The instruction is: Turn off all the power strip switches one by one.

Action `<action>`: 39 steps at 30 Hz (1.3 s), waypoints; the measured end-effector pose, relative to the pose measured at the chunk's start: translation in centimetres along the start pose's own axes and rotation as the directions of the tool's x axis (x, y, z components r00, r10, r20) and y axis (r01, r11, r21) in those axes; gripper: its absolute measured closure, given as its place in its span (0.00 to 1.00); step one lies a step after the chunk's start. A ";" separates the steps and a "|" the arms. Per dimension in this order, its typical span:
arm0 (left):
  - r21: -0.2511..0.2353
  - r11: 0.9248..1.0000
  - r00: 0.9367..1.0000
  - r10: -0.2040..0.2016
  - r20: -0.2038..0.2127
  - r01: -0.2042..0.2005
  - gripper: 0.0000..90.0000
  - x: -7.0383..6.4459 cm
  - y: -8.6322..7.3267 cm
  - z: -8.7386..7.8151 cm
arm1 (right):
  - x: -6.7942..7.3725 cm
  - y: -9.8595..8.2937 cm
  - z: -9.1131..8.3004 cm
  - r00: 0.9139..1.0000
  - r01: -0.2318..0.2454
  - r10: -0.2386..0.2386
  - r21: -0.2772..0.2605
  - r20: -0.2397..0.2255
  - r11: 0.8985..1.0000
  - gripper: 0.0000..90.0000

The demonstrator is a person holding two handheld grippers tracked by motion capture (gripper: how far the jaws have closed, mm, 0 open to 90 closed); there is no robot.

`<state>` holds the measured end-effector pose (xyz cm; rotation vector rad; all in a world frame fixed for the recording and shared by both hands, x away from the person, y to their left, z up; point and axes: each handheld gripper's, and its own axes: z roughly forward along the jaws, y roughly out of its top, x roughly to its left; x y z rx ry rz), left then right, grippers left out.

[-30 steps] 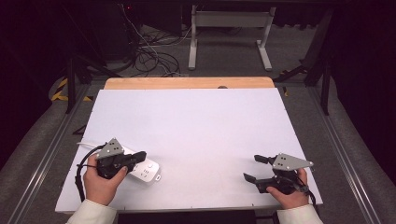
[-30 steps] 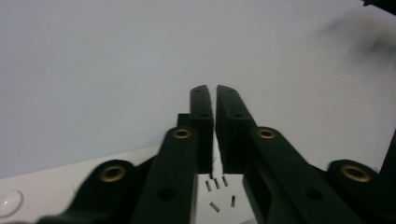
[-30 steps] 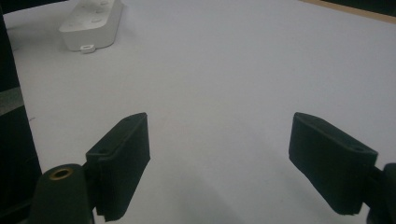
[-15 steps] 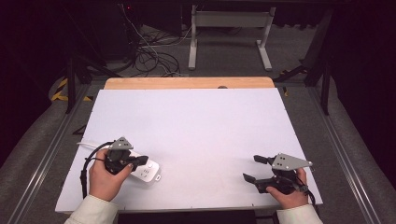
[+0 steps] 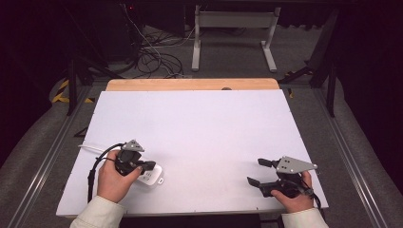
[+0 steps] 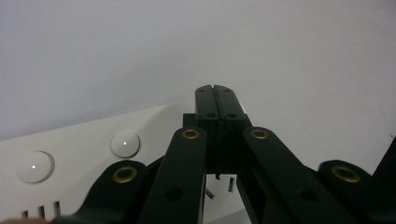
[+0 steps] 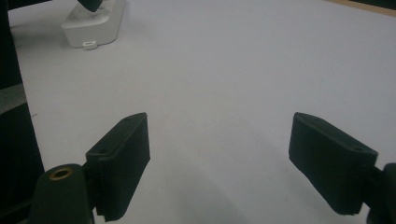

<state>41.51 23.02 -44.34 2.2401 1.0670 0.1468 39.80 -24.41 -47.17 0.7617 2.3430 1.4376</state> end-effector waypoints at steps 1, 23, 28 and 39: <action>0.001 1.000 1.000 -0.002 0.004 0.002 1.00 0.0 0.0 0.1 | 0.0 0.0 0.0 1.000 0.000 0.000 0.000 0.000 1.000 0.23; 0.019 0.999 0.997 0.033 -0.064 -0.031 1.00 -0.2 -0.3 0.6 | 0.1 0.0 0.0 1.000 0.006 -0.006 0.001 -0.010 1.000 0.23; 0.013 0.999 0.998 0.032 -0.062 -0.031 1.00 -0.2 -0.4 0.6 | 0.1 0.0 0.1 1.000 0.006 -0.006 0.004 -0.011 1.000 0.23; 0.025 0.998 0.995 0.056 -0.077 -0.054 1.00 -0.5 -0.3 0.6 | 0.1 0.0 0.2 1.000 0.005 -0.005 0.006 -0.015 1.000 0.23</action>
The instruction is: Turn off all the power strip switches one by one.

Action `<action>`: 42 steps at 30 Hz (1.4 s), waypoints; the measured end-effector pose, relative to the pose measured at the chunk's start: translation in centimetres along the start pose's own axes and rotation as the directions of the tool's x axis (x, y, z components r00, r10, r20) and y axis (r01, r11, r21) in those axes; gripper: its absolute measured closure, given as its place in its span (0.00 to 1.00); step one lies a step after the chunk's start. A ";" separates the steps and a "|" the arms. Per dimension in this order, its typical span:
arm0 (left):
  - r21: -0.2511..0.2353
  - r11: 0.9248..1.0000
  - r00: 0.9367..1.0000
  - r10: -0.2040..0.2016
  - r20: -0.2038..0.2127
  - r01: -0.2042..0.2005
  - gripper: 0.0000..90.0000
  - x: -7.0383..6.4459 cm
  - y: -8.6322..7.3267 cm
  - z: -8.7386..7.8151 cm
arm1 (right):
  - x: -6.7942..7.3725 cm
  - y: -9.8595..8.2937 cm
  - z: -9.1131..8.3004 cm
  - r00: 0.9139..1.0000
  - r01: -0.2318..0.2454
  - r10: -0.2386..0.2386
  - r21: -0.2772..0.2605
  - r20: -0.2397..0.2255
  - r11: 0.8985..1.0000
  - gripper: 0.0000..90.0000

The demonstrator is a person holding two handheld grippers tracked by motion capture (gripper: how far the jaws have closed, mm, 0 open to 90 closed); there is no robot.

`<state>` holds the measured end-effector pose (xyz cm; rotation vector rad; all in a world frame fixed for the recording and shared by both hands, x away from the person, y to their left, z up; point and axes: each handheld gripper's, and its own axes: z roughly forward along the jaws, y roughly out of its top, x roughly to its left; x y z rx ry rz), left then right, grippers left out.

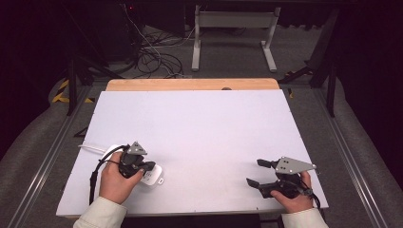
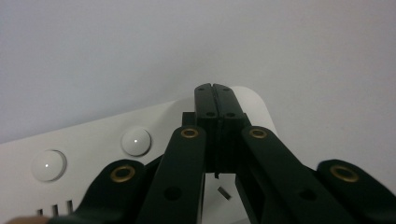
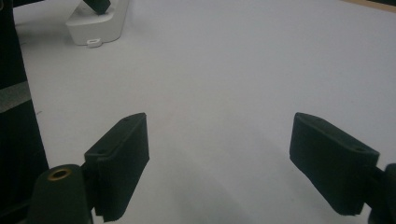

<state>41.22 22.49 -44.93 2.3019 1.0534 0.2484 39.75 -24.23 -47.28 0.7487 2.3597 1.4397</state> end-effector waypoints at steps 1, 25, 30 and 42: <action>-0.001 1.000 1.000 0.000 0.002 0.000 1.00 0.0 0.0 0.0 | 0.0 0.0 0.0 1.000 -0.001 0.001 -0.002 0.000 1.000 0.23; -0.118 0.993 0.998 -0.001 -0.062 -0.006 1.00 0.8 -0.2 -2.2 | 0.0 -0.1 0.0 1.000 -0.006 0.006 0.002 -0.003 1.000 0.23; -0.108 0.994 0.996 -0.017 -0.092 0.007 1.00 1.7 -0.7 -2.7 | 0.0 -0.1 0.0 1.000 -0.007 0.007 0.003 -0.003 1.000 0.23; -0.094 0.995 0.995 -0.052 -0.083 0.044 1.00 2.8 -1.4 -2.3 | -0.1 -0.1 0.1 1.000 -0.008 0.008 0.007 -0.003 1.000 0.23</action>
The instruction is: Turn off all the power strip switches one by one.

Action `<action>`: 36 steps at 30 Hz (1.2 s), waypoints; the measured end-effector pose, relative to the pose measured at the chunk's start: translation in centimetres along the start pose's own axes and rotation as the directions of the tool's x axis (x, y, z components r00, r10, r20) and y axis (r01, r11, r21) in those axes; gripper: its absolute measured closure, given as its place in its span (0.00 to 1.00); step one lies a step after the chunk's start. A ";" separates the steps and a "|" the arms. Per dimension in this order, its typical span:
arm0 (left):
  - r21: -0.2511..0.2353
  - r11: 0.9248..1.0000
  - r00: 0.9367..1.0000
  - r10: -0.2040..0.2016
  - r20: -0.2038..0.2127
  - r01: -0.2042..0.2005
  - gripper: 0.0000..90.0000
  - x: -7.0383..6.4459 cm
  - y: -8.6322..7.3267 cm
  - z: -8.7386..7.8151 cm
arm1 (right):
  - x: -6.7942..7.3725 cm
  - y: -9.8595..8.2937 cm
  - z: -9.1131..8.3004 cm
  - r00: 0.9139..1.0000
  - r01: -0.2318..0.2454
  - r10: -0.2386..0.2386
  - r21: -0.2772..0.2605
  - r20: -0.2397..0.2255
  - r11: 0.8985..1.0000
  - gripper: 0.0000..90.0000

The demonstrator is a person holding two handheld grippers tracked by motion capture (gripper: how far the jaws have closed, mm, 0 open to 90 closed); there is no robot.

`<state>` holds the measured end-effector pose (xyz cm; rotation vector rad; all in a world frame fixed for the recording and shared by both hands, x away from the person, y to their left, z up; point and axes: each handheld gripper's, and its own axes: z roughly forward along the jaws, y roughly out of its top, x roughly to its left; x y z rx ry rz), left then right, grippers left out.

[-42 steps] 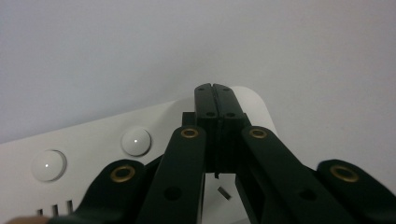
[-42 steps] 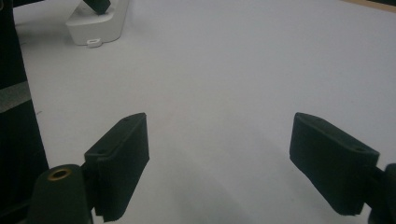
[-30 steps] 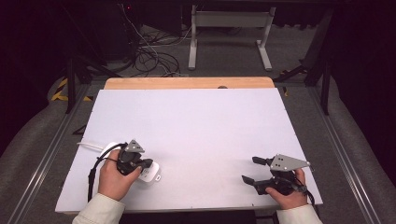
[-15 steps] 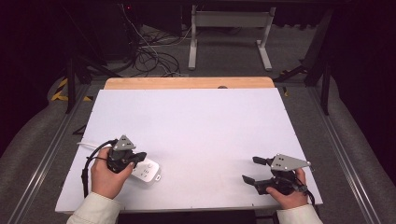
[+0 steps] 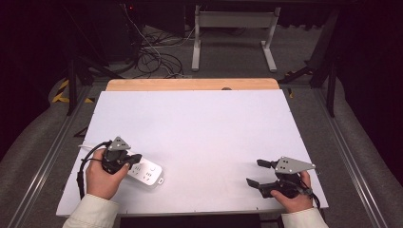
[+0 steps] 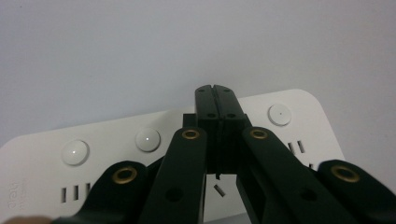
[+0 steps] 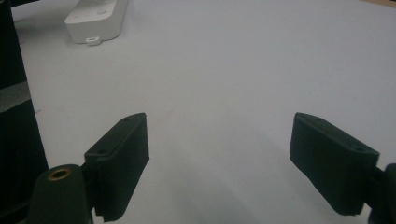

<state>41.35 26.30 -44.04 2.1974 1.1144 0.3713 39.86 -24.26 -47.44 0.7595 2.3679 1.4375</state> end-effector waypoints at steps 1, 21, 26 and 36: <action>0.001 1.000 1.000 0.003 -0.001 -0.003 1.00 0.0 0.0 0.1 | 0.0 0.0 0.0 1.000 0.000 0.000 0.000 0.000 1.000 0.23; 0.029 1.000 1.000 -0.005 0.000 0.005 1.00 -0.3 -0.2 1.2 | 0.0 0.0 0.0 1.000 0.004 -0.004 0.005 -0.003 1.000 0.23; 0.039 0.999 1.000 0.006 -0.019 -0.005 1.00 -0.4 -0.1 1.4 | 0.1 0.0 0.0 1.000 0.007 -0.007 0.005 -0.004 1.000 0.23; 0.044 0.999 1.000 0.004 -0.024 -0.003 1.00 -0.5 -0.1 1.4 | 0.1 0.0 0.0 1.000 0.008 -0.008 0.004 -0.005 1.000 0.23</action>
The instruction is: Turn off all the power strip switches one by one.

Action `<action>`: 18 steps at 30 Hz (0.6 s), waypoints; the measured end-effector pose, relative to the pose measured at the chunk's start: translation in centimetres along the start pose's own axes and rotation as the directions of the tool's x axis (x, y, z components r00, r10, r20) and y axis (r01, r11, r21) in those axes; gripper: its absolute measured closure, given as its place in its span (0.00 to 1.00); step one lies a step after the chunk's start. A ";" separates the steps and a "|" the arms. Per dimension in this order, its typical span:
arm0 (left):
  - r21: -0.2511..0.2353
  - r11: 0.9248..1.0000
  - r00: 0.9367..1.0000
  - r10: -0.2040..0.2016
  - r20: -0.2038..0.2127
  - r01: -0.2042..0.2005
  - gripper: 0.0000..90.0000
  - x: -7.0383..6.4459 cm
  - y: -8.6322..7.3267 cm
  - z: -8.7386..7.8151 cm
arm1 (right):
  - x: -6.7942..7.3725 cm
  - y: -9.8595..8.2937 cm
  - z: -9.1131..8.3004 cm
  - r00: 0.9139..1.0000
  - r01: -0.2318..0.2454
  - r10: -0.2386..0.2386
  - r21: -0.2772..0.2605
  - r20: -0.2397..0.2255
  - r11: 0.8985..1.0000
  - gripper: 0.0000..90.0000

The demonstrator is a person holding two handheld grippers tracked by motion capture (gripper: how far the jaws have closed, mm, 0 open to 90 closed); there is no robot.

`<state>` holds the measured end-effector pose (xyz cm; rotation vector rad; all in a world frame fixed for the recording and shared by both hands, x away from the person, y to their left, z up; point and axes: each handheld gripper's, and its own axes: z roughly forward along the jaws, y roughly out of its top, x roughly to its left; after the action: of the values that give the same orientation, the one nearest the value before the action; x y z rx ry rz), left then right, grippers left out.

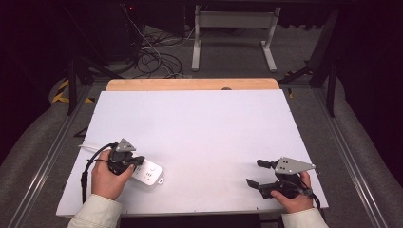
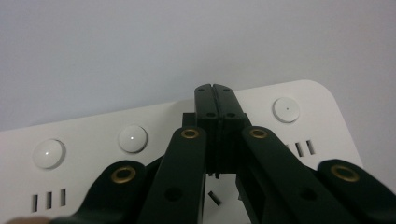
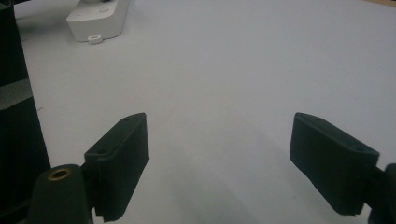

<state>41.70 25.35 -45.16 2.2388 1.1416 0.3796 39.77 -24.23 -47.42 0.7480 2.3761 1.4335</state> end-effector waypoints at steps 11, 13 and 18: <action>0.009 1.000 1.000 0.003 -0.010 -0.003 1.00 -0.3 0.1 0.1 | 0.1 0.0 0.0 1.000 0.001 -0.001 0.001 -0.002 1.000 0.23; 0.011 1.000 1.000 0.005 -0.013 -0.004 1.00 -0.4 0.1 0.1 | 0.1 0.0 0.1 1.000 0.002 -0.002 0.002 -0.002 1.000 0.23; 0.012 1.000 1.000 0.001 -0.014 -0.001 1.00 -0.4 0.1 0.1 | 0.1 0.0 0.0 1.000 0.001 -0.001 0.000 -0.001 1.000 0.23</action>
<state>41.59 24.97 -45.21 2.2511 1.1527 0.3903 39.72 -24.15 -47.40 0.7458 2.3770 1.4336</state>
